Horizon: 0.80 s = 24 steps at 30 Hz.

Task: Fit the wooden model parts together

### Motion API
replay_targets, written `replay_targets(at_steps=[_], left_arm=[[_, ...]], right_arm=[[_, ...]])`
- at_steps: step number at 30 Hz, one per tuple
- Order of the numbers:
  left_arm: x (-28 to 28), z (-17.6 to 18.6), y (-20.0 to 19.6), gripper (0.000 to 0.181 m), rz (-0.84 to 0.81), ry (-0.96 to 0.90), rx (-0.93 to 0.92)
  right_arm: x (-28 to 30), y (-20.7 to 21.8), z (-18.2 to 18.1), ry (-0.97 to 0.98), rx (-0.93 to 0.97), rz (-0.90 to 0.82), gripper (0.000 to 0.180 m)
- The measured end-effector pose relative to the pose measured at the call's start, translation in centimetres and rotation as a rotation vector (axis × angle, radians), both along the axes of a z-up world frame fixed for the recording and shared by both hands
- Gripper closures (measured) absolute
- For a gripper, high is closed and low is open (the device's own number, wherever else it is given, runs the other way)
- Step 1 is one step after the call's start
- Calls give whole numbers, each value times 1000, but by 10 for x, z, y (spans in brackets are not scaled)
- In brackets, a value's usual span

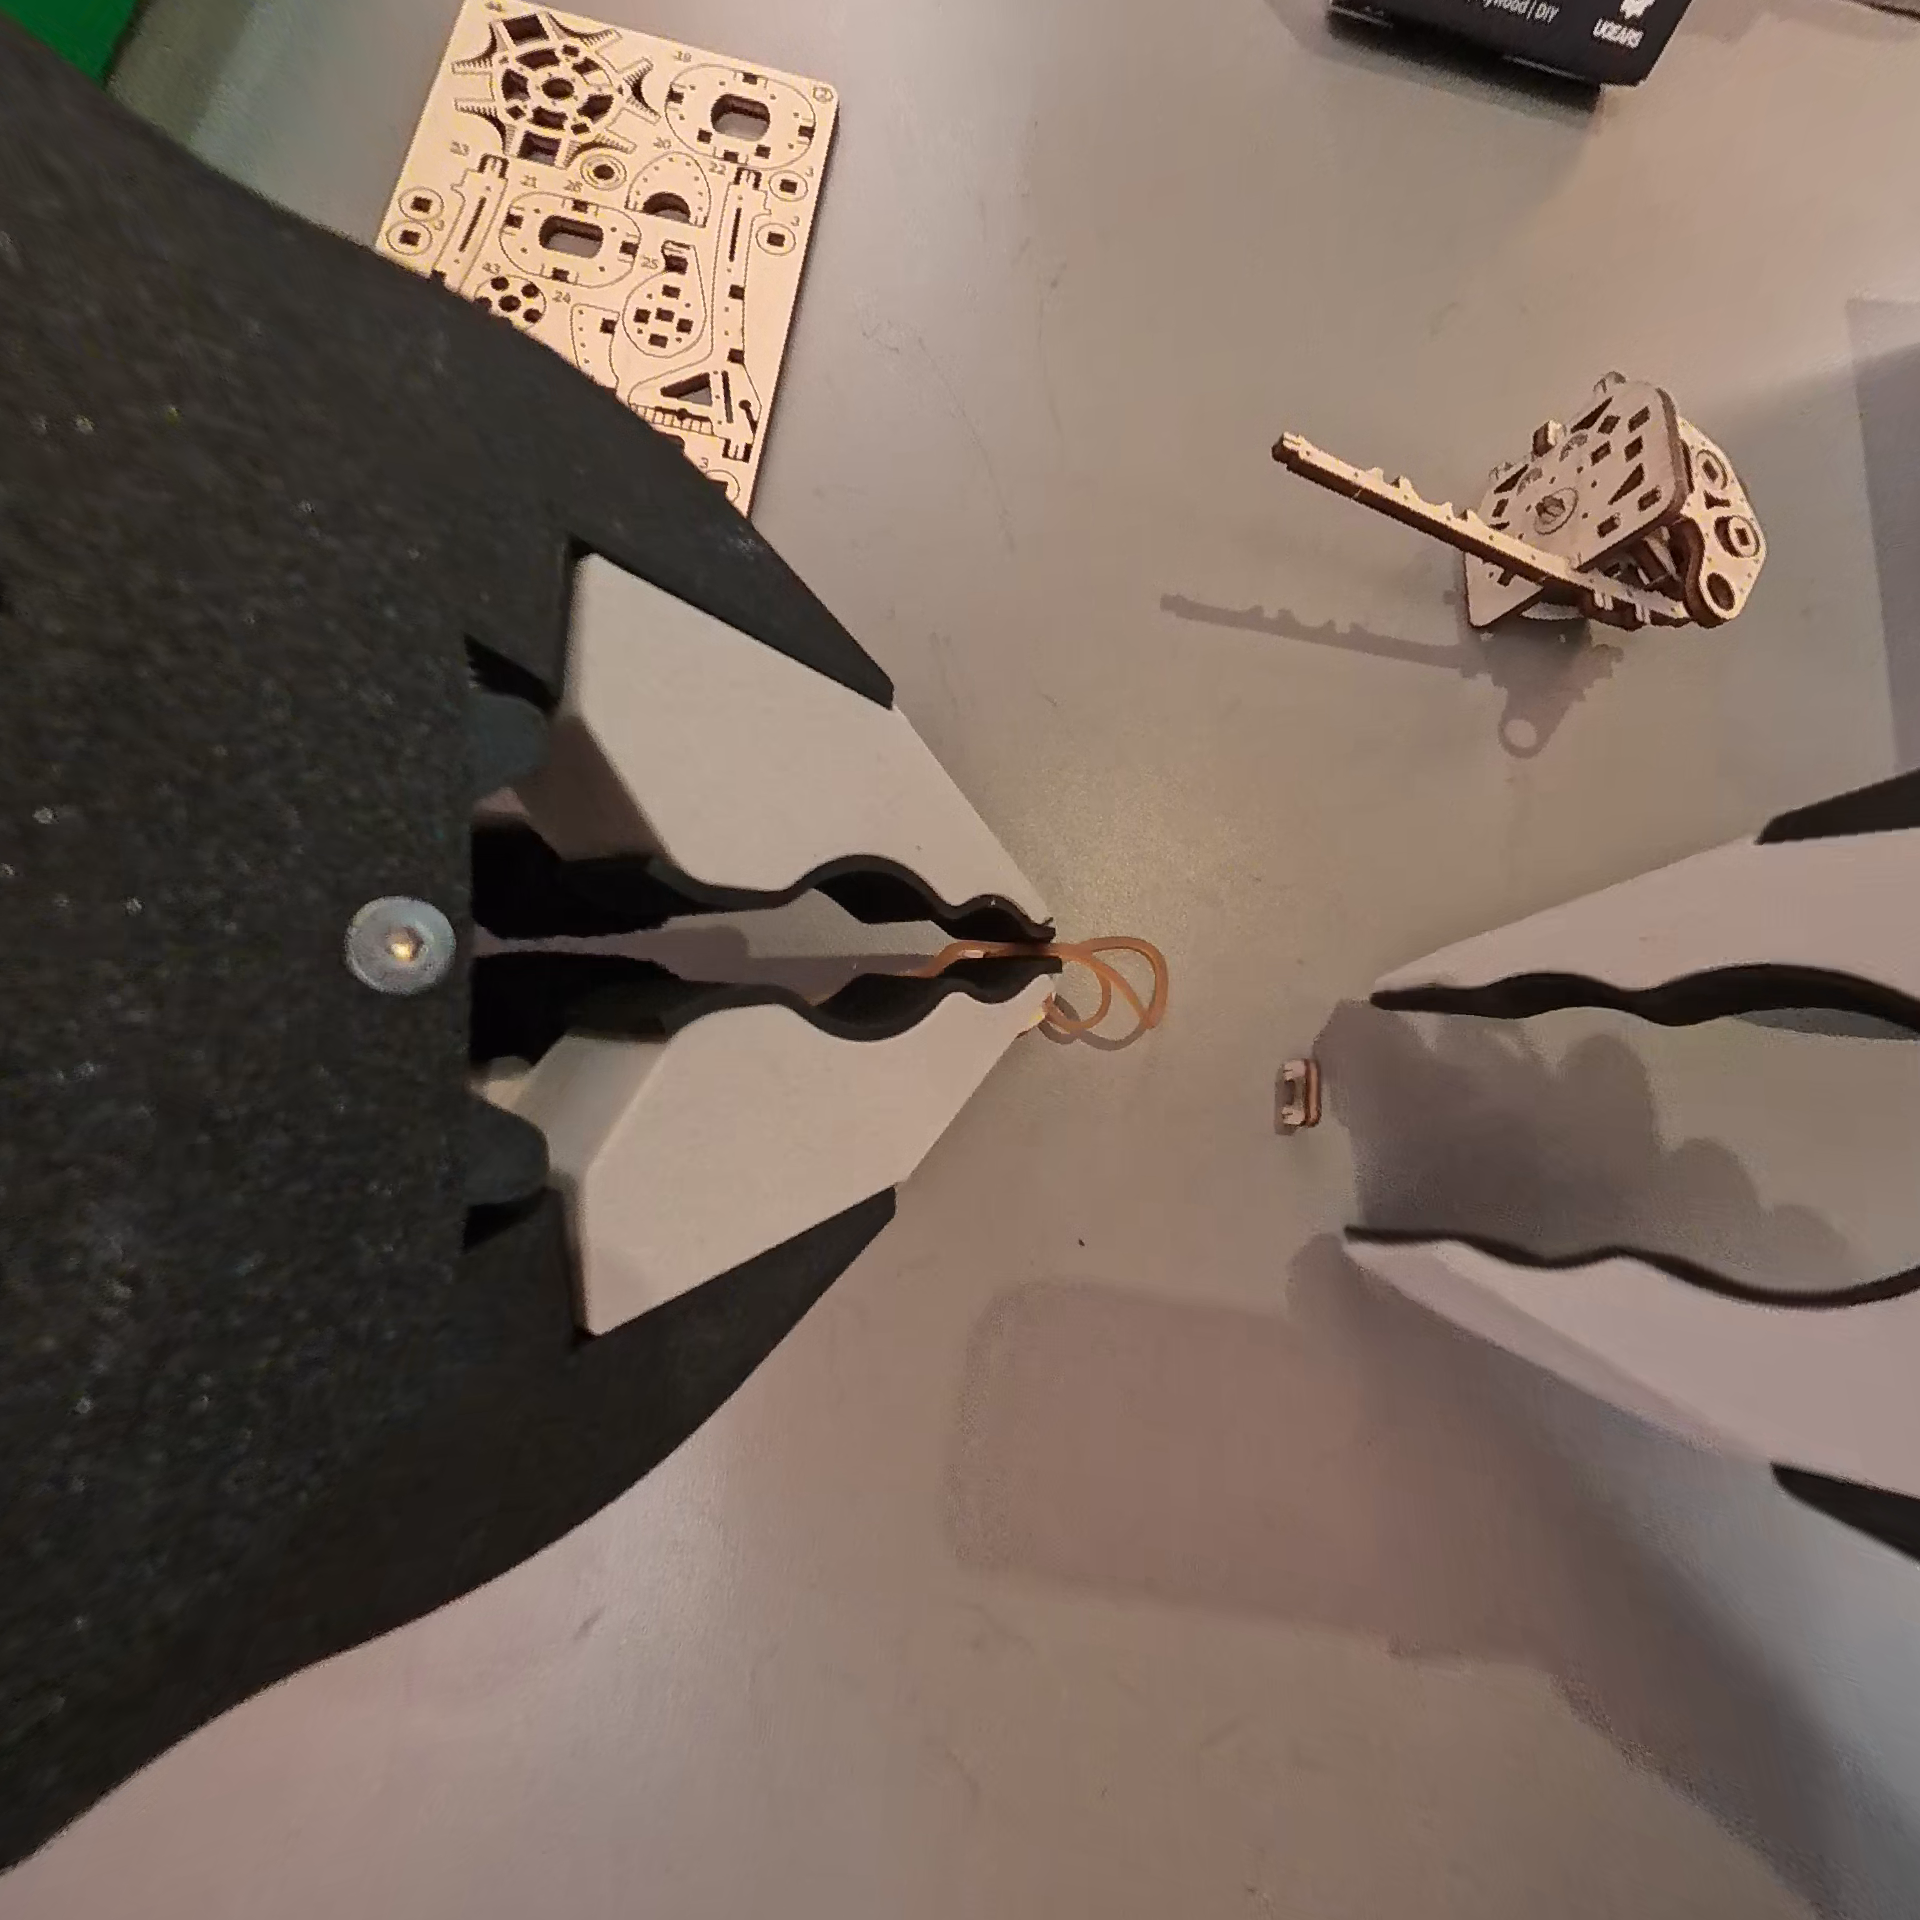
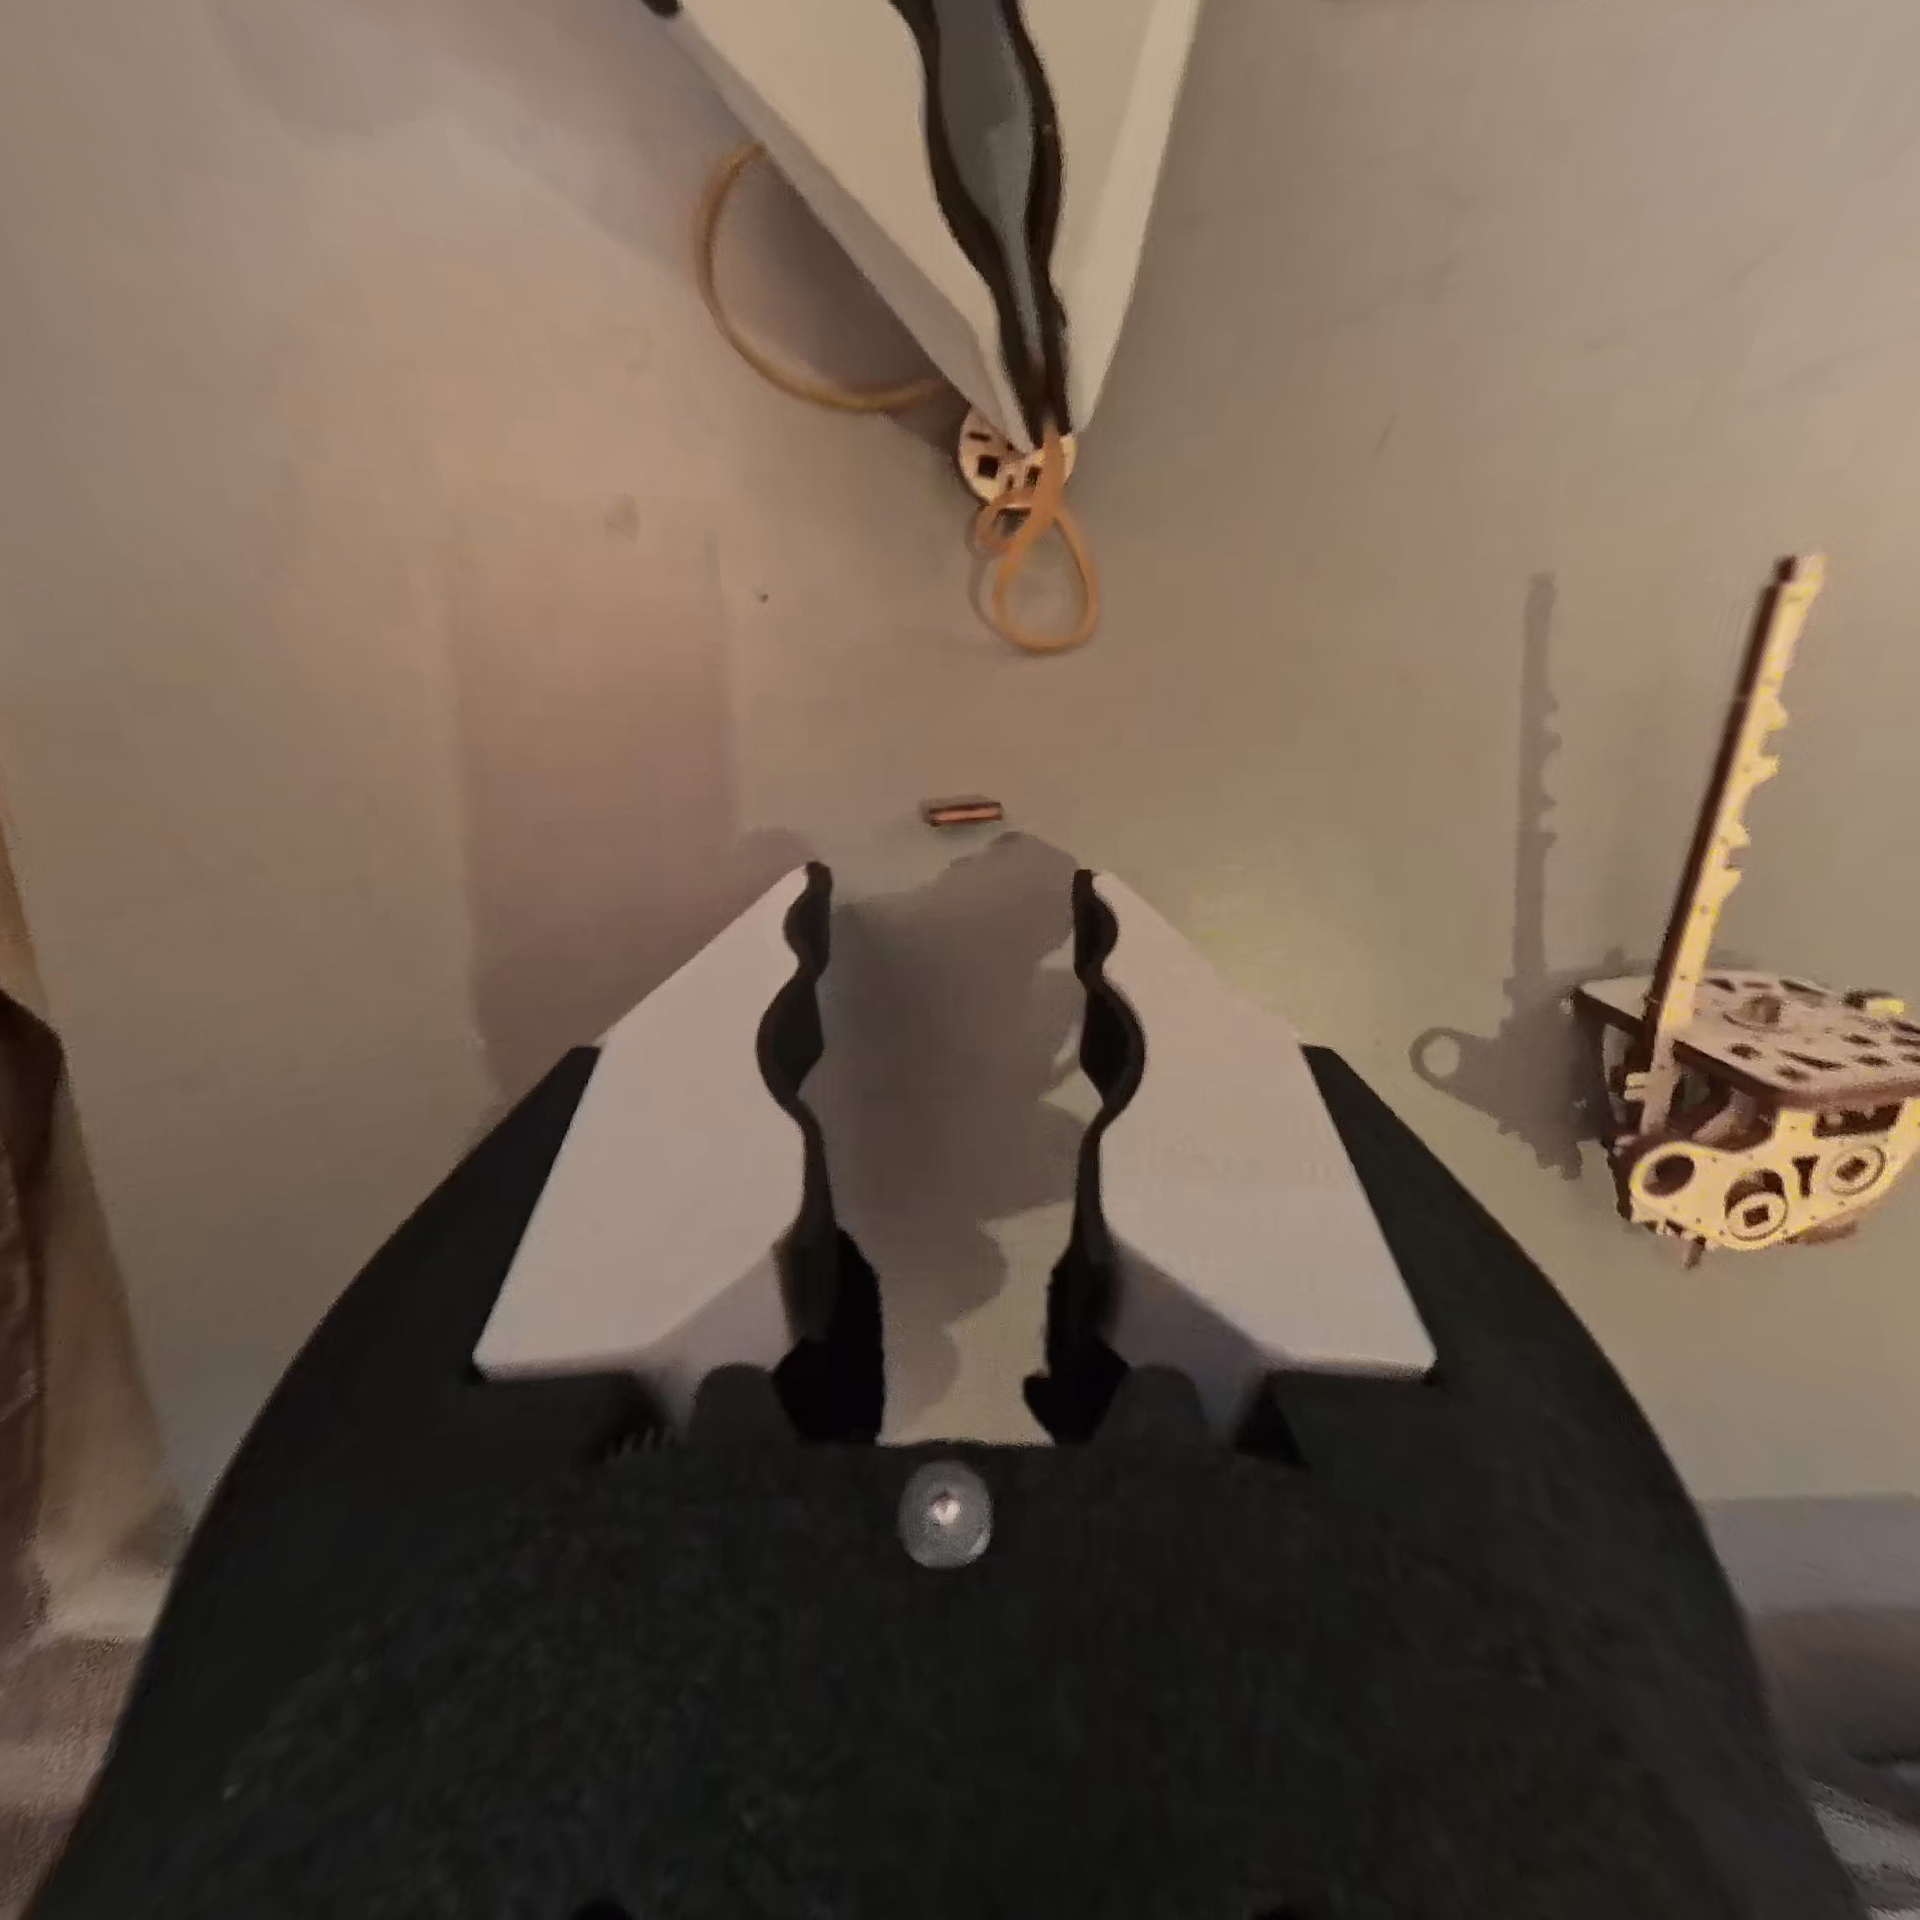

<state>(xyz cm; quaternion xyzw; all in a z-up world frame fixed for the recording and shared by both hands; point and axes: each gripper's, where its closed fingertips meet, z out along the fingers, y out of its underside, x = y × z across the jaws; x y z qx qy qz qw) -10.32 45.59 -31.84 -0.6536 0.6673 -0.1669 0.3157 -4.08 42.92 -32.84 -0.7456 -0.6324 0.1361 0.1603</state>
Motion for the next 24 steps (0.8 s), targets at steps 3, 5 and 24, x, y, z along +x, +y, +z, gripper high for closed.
replay_targets(at_steps=[3, 5, 24], left_arm=[[-1, 0, 0, 181, 2, 3, 1], [-2, 0, 0, 181, 3, 3, 2], [-3, 0, 0, 181, 2, -3, 0]], right_arm=[[-4, -1, -3, -77, 5, 34, 128], [-9, 0, -2, -82, 16, 55, 136], [-9, 6, -1, -126, 62, 118, 165]])
